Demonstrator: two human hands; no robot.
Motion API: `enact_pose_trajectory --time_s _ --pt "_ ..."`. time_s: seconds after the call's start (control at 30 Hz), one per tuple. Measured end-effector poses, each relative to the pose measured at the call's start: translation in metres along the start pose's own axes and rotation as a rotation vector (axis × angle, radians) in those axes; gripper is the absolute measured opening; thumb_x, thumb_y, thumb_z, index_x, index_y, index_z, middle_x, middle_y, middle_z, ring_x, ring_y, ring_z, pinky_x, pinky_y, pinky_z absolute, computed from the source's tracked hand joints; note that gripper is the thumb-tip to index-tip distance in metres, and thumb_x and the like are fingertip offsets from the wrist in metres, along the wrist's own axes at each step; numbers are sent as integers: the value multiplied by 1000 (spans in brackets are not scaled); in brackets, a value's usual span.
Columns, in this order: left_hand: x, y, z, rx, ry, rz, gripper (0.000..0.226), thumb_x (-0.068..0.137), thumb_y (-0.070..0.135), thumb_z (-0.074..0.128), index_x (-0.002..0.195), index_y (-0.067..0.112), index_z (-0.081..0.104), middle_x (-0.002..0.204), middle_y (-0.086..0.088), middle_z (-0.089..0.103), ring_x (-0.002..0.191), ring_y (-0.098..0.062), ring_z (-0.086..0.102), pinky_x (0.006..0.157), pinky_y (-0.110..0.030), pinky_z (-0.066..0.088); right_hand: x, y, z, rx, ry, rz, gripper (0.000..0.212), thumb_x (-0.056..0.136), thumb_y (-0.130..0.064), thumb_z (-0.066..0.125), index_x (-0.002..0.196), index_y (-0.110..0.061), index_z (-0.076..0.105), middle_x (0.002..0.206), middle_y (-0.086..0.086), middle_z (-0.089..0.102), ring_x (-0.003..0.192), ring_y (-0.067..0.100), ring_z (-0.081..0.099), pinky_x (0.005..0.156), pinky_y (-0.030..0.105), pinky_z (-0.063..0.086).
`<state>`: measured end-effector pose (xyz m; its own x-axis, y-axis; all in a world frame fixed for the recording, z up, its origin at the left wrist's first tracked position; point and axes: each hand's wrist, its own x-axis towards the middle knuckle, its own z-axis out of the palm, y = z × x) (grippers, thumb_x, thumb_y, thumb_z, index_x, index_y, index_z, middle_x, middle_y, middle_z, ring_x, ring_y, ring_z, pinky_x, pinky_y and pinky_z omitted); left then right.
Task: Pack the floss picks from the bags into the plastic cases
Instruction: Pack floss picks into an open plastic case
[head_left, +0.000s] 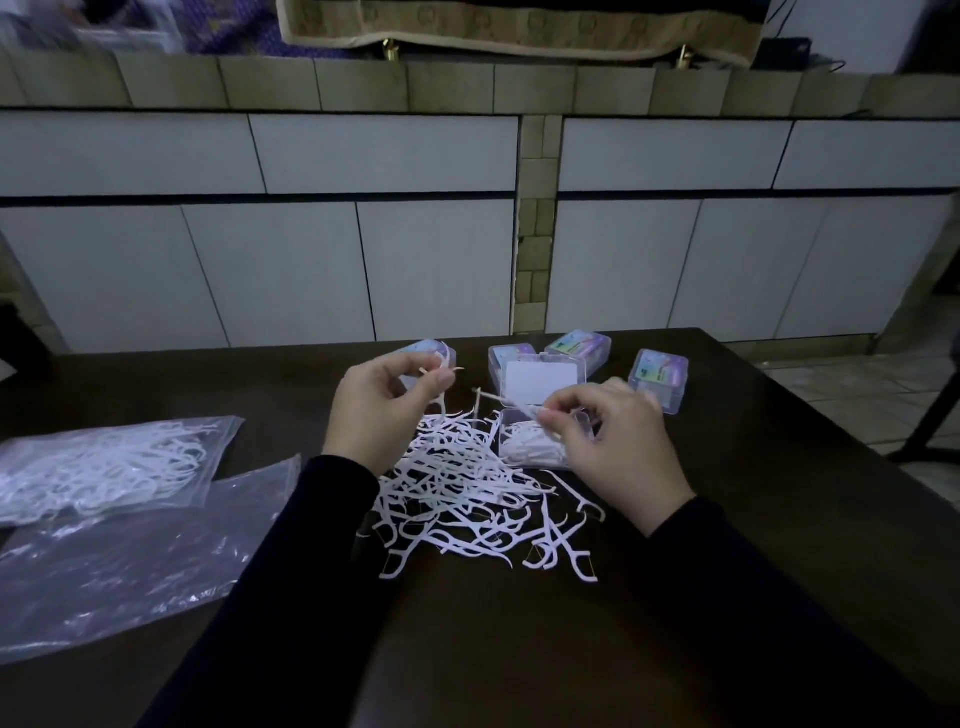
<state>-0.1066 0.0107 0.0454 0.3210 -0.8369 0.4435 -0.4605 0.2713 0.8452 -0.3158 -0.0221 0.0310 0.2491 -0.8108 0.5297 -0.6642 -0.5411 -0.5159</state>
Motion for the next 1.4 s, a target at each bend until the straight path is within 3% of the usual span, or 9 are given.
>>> enact_pose_trajectory --time_s 0.1,0.2,0.4,0.57,0.7,0.9,1.1,1.27,1.4 --pt "-1 3 13 -54 27 15 7 86 23 68 91 19 71 69 8 63 60 -7 56 54 -17 46 13 12 -5 -17 0 54 12 91 -37 61 95 -27 68 77 -26 45 84 -2 39 102 44 34" --pt "0 9 33 -67 -2 43 6 87 19 68 92 16 70 62 14 58 50 3 50 48 -8 38 25 24 -4 -158 -161 30 17 92 -41 59 100 -29 68 84 -23 50 86 -3 36 103 39 26" --pt "8 4 65 -104 -56 58 7 88 19 67 87 26 68 79 4 68 65 -3 59 58 -14 47 41 36 1 -251 -291 -28 16 86 -49 62 95 -38 70 102 -17 63 103 10 44 92 36 25" --pt "17 -1 84 -32 -105 86 11 89 23 66 85 33 65 80 8 66 70 -16 60 62 -27 50 41 39 1 -176 -316 -56 28 91 -52 53 111 -39 67 113 -16 60 110 8 42 97 37 27" --pt "18 -2 88 174 -176 195 6 90 26 64 94 27 68 88 11 64 70 0 52 66 -20 43 40 47 -7 -101 -247 39 32 92 -49 53 120 -36 61 116 -10 58 108 7 43 101 43 37" --pt "17 3 93 650 -411 276 27 92 35 58 118 28 65 113 5 65 106 -12 53 93 -31 44 32 52 -10 -110 -325 150 63 69 -67 67 125 -38 57 120 -12 46 119 10 40 101 35 35" --pt "19 -2 65 497 -277 180 31 92 35 58 123 30 61 115 8 60 108 -9 51 96 -32 45 28 62 -11 -101 -419 222 75 57 -71 74 124 -45 52 126 -13 49 122 13 41 103 39 36" --pt "22 -11 48 475 -447 -102 32 92 33 61 124 31 58 99 13 66 96 -4 57 83 -22 43 27 63 -10 -5 -434 235 72 62 -60 79 126 -41 53 126 -13 53 109 5 41 95 31 40" --pt "21 -14 53 429 -396 -159 20 89 37 64 106 28 67 91 11 66 87 -4 59 73 -22 45 26 62 -10 17 -434 232 71 63 -58 80 126 -40 52 128 -11 54 108 5 41 93 29 40"
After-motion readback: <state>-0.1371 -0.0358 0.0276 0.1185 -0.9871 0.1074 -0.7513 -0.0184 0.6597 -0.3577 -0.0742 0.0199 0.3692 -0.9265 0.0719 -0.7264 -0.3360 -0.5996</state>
